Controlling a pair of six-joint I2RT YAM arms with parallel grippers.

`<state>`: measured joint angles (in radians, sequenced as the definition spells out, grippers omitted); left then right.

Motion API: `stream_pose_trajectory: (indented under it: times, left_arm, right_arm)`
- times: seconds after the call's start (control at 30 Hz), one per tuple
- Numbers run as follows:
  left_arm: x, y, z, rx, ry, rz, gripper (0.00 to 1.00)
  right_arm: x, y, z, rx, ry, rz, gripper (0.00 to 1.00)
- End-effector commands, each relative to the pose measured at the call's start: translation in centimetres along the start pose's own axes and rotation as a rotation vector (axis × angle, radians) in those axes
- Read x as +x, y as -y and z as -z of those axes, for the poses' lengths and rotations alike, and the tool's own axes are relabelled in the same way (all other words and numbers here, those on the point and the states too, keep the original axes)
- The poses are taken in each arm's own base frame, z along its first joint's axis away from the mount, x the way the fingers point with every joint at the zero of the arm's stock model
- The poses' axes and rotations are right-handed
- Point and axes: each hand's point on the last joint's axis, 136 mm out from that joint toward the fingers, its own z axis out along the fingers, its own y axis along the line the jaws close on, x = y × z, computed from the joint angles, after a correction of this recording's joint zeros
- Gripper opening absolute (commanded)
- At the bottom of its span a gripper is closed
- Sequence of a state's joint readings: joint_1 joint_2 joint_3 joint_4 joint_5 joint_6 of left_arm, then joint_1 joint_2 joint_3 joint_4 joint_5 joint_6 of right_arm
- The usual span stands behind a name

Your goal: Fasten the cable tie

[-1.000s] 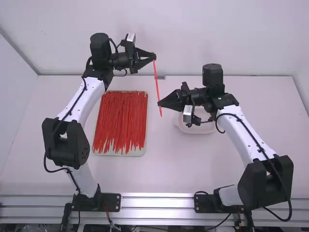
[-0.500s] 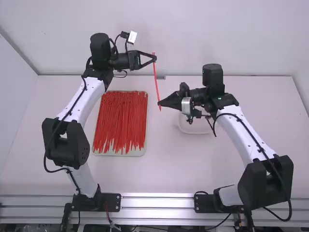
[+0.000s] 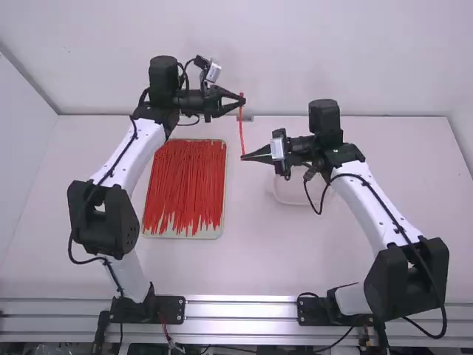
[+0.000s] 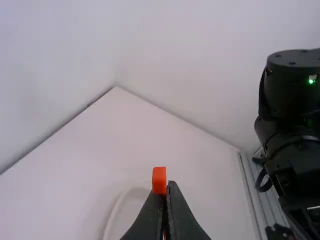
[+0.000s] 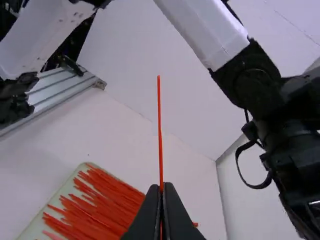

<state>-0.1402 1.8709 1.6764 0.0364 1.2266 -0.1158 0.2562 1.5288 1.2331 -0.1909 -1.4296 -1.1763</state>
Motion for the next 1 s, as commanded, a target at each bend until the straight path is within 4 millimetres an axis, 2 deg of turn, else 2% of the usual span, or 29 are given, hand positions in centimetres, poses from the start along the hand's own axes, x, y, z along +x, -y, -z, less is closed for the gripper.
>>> stream_pose_trajectory:
  times: [0.0,0.23,0.4,0.6,0.97]
  left_arm:
    - [-1.1,0.9,0.1,0.017,0.011,-0.122,0.02]
    - [-1.1,0.9,0.1,0.018,0.010,-0.121,0.02]
    - [-1.1,0.9,0.0,0.019,0.010,-0.121,0.02]
    - [-1.2,1.0,0.0,0.019,0.011,-0.125,0.02]
    - [-1.4,1.0,0.0,0.019,0.017,-0.136,0.02]
  right_arm:
    - [-0.4,0.5,0.0,0.000,0.005,-0.014,0.00]
    - [-0.8,0.8,0.0,0.000,0.016,-0.030,0.00]
    - [-2.7,1.5,0.7,-0.032,0.094,-0.125,0.00]
    - [-2.6,2.0,1.6,-0.011,0.084,-0.131,0.00]
    - [-2.1,0.9,1.6,-0.008,0.096,0.105,0.00]
